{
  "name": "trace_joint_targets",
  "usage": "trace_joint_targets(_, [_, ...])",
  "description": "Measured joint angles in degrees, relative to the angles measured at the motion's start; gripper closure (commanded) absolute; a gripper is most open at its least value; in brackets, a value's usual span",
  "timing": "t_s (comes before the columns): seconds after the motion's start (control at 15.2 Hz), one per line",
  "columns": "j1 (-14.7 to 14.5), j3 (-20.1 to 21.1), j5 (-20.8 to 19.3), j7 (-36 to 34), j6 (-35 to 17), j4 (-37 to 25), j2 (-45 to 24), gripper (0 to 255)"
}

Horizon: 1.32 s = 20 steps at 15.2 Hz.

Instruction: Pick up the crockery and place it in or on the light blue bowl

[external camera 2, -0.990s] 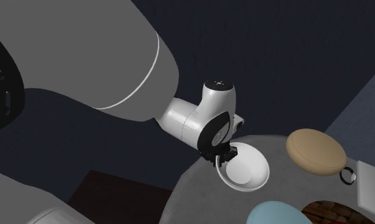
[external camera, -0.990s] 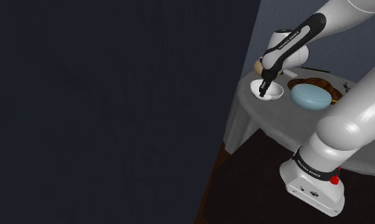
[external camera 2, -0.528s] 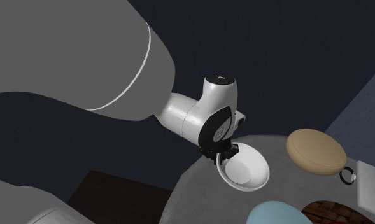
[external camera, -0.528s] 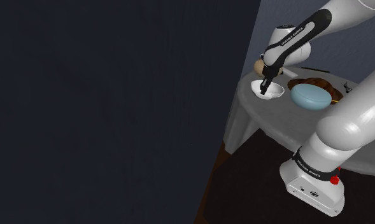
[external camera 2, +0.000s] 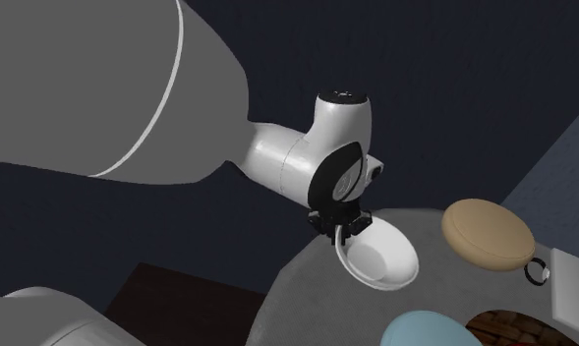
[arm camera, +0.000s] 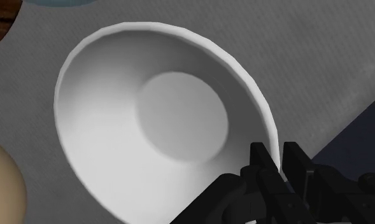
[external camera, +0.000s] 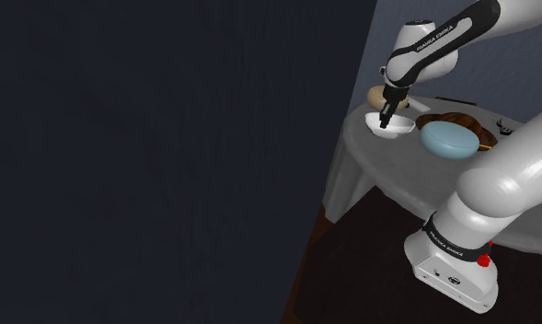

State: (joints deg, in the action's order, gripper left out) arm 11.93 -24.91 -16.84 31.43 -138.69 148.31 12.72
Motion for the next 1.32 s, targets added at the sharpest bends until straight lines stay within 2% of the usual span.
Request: trace_joint_targets(1.32, [0.1, 2.7, 0.3, 0.6, 17.9, -8.3, 9.8, 255])
